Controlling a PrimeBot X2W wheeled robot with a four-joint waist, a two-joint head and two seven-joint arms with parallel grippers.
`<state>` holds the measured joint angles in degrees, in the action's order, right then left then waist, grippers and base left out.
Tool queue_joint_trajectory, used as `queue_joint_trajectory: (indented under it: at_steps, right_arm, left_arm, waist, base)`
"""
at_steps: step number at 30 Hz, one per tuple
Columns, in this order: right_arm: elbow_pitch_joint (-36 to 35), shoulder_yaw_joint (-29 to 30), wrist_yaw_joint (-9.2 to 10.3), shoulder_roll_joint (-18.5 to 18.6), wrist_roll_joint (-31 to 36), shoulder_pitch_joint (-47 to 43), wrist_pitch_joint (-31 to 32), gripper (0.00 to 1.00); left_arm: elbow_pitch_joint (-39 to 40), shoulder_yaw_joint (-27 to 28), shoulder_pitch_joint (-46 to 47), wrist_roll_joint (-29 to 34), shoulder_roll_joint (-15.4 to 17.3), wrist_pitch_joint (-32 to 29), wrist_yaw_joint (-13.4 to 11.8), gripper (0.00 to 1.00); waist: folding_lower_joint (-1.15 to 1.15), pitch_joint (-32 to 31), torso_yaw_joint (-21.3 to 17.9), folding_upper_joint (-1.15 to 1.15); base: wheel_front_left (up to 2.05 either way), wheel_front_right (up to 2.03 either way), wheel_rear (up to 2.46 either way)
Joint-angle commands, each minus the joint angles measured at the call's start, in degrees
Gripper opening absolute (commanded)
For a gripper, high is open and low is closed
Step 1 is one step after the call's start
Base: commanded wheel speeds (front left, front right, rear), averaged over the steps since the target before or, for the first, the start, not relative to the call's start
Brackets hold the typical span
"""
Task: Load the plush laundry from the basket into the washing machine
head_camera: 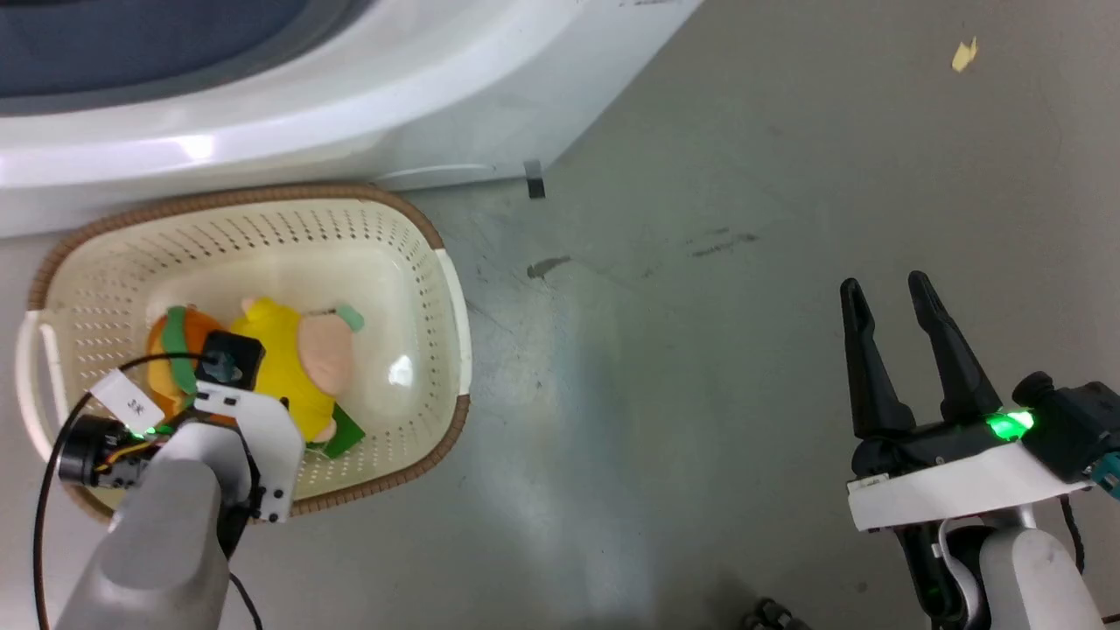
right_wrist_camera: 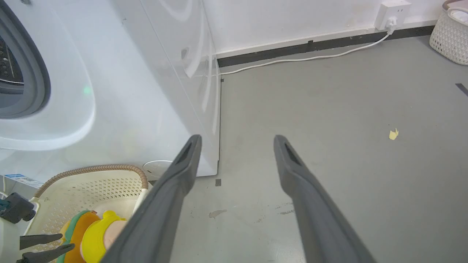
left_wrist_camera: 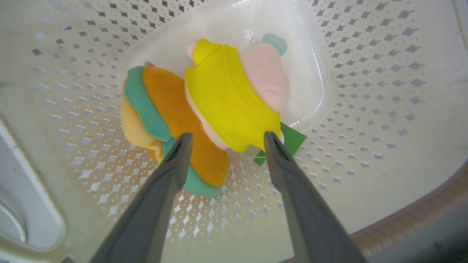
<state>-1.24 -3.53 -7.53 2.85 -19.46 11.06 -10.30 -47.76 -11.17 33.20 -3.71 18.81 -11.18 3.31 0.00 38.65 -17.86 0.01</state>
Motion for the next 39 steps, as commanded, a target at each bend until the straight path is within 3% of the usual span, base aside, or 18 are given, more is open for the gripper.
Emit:
queue_joint_trajectory:
  at_steps: [1,12,24,25,33,39]
  right_arm:
    - [-0.22,-0.14,0.03,0.02,-0.88,1.02,-0.63,1.0]
    - [-0.52,-0.75,0.03,0.02,-3.47,1.82,-1.94,1.0]
    - [-0.61,-1.32,0.04,0.02,-6.79,3.25,-3.37,1.0]
    - [-0.53,-1.31,0.04,0.02,-7.7,3.62,-3.73,1.0]
    - [0.27,-2.05,0.04,0.03,-9.99,5.32,-4.68,1.0]
    - [1.65,-3.12,0.04,0.03,-10.16,6.91,-4.7,1.0]
  left_arm:
    - [-1.42,-0.58,1.74,-0.05,0.69,-0.48,0.48,1.0]
    - [-6.73,-2.46,9.48,-0.65,3.89,-2.15,-0.5,1.0]
    - [-14.64,-5.74,17.63,-1.14,6.08,-8.97,0.21,1.0]
    - [-16.24,-6.7,18.84,-1.39,6.5,-9.71,0.88,0.0]
    - [-20.8,-7.74,20.56,-3.08,8.52,-10.28,0.7,0.0]
    - [-20.68,-5.28,17.51,-6.21,9.3,-5.9,-0.46,0.0]
  waist:
    - [0.0,1.24,-0.58,-0.01]
    - [0.0,7.37,-2.28,-0.01]
    - [0.0,13.85,-4.03,-0.01]
    - [0.0,15.32,-4.57,-0.01]
    - [0.0,17.65,-7.03,-0.01]
    - [0.0,13.43,-9.07,-0.01]
  base:
    - [0.0,0.0,0.0]
    - [0.0,0.0,0.0]
    - [0.0,0.0,0.0]
    - [0.0,0.0,0.0]
    - [0.0,0.0,0.0]
    - [0.0,0.0,0.0]
